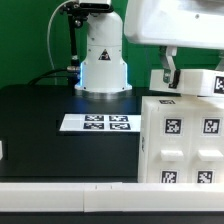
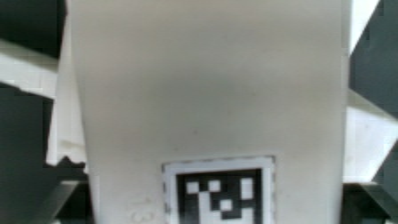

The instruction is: Assemble cabinet

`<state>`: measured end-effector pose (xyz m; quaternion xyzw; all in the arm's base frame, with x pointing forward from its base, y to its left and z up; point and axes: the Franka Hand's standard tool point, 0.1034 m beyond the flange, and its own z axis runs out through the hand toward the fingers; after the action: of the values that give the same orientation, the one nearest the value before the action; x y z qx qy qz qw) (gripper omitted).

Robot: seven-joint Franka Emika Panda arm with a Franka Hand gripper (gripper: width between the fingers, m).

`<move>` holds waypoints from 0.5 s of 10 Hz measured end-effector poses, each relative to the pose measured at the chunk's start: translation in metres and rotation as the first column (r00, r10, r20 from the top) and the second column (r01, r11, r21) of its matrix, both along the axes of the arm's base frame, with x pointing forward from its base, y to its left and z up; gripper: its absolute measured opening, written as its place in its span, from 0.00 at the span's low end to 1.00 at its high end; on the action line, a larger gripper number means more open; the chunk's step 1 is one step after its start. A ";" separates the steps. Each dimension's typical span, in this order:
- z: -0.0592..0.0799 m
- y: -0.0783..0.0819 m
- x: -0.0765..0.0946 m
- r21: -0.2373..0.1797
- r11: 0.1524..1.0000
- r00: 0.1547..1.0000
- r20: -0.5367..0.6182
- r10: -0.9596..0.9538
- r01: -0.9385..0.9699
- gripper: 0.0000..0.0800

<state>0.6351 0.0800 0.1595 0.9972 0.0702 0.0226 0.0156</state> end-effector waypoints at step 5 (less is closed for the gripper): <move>0.000 -0.002 0.001 0.037 0.933 0.934 0.004 -0.357 0.357 0.70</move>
Offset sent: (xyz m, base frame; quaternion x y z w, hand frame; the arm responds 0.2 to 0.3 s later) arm 0.0000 0.0000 0.0000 0.0000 0.0000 0.1938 0.9810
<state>0.6361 0.0781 0.1591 0.9933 -0.1125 0.0258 0.0021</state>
